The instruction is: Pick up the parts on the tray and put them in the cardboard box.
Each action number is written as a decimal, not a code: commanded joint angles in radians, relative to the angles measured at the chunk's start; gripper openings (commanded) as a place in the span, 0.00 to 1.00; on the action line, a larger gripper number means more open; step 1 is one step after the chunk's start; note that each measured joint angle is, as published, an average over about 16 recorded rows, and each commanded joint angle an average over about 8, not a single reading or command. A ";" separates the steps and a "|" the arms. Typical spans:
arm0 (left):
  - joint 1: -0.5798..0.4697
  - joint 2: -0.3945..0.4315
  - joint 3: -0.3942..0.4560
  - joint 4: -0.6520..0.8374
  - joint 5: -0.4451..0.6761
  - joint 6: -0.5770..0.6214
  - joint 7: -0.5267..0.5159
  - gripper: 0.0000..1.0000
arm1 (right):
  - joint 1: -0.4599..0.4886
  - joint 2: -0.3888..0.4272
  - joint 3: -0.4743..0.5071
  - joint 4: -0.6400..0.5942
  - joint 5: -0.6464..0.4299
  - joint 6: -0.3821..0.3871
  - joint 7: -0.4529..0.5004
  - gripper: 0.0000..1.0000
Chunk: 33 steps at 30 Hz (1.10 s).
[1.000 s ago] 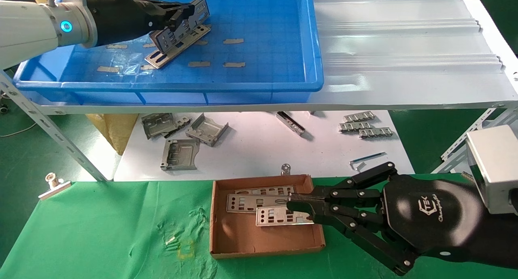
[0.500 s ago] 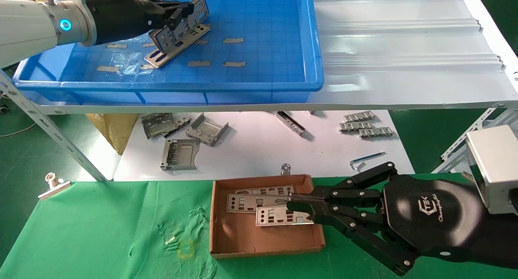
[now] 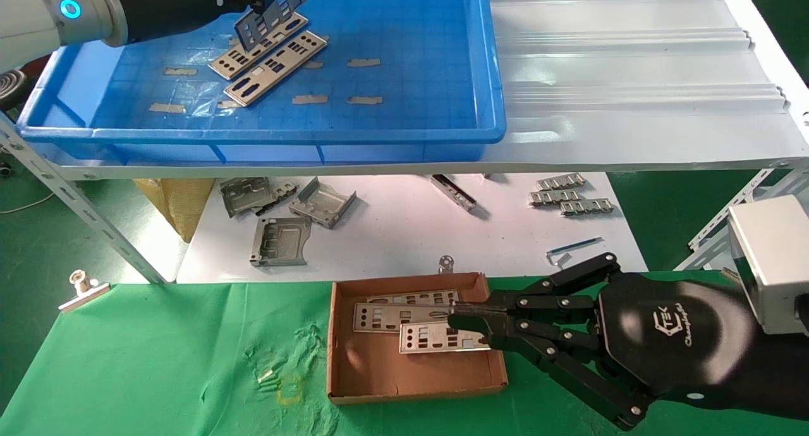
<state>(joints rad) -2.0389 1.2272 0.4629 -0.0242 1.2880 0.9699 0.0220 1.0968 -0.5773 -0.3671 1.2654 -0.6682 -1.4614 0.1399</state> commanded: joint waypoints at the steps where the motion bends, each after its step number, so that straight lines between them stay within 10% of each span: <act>1: -0.003 -0.002 -0.004 0.000 -0.006 0.008 0.000 0.00 | 0.000 0.000 0.000 0.000 0.000 0.000 0.000 0.00; 21: 0.069 -0.113 -0.022 -0.111 -0.077 0.632 -0.026 0.00 | 0.000 0.000 0.000 0.000 0.000 0.000 0.000 0.00; 29: 0.215 -0.212 0.104 -0.517 -0.229 0.643 -0.163 0.00 | 0.000 0.000 0.000 0.000 0.000 0.000 0.000 0.92; 33: 0.278 -0.297 0.200 -0.731 -0.339 0.633 -0.242 0.00 | 0.000 0.000 0.000 0.000 0.000 0.000 0.000 1.00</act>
<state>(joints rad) -1.7770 0.9512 0.6520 -0.6892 0.9797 1.6018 -0.1909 1.0969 -0.5771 -0.3674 1.2654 -0.6680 -1.4613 0.1398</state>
